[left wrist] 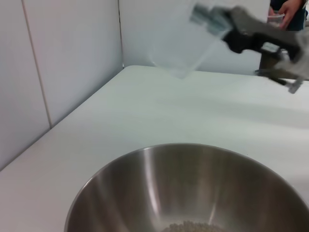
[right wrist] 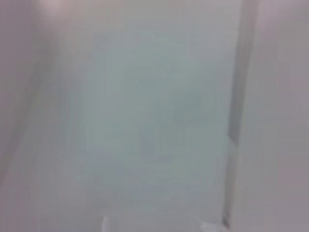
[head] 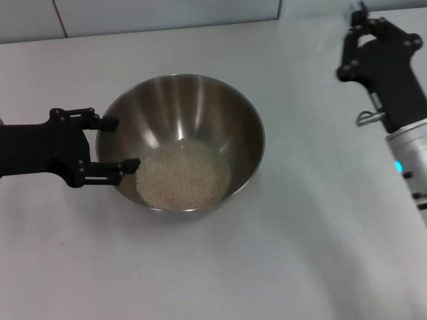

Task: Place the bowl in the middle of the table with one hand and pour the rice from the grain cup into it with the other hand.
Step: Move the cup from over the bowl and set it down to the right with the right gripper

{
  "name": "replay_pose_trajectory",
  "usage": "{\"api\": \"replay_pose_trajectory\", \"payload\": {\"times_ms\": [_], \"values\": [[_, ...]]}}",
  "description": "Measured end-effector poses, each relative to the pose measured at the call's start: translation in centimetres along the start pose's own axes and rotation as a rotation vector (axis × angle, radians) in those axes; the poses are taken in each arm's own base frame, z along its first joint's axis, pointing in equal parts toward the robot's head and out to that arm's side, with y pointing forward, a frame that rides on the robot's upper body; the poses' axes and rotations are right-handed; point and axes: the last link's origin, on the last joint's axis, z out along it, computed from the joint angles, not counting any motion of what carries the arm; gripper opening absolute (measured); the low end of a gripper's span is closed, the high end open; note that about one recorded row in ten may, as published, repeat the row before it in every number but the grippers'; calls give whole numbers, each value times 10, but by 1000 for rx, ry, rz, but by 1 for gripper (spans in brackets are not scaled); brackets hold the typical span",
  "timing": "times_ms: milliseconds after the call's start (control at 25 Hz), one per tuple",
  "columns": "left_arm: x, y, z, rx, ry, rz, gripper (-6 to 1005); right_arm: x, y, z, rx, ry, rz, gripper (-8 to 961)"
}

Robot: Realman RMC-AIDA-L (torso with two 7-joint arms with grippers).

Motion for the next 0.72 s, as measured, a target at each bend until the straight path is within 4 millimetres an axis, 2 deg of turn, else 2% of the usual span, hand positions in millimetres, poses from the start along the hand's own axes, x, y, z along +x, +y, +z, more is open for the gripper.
{"api": "replay_pose_trajectory", "payload": {"times_ms": [40, 200, 280, 600, 720], "values": [[0, 0, 0, 0, 0, 0, 811, 0, 0, 0, 0, 0, 0, 47], [1, 0, 1, -3, 1, 3, 811, 27, -22, 6, 10, 174, 80, 48], [1, 0, 1, -3, 1, 4, 811, 32, -23, 8, 8, 208, 79, 49], [2, 0, 3, -8, -1, 8, 811, 61, -6, 30, -97, 443, 43, 53], [0, 0, 4, -9, -16, 6, 811, 63, -2, 30, -124, 466, 32, 54]]}}
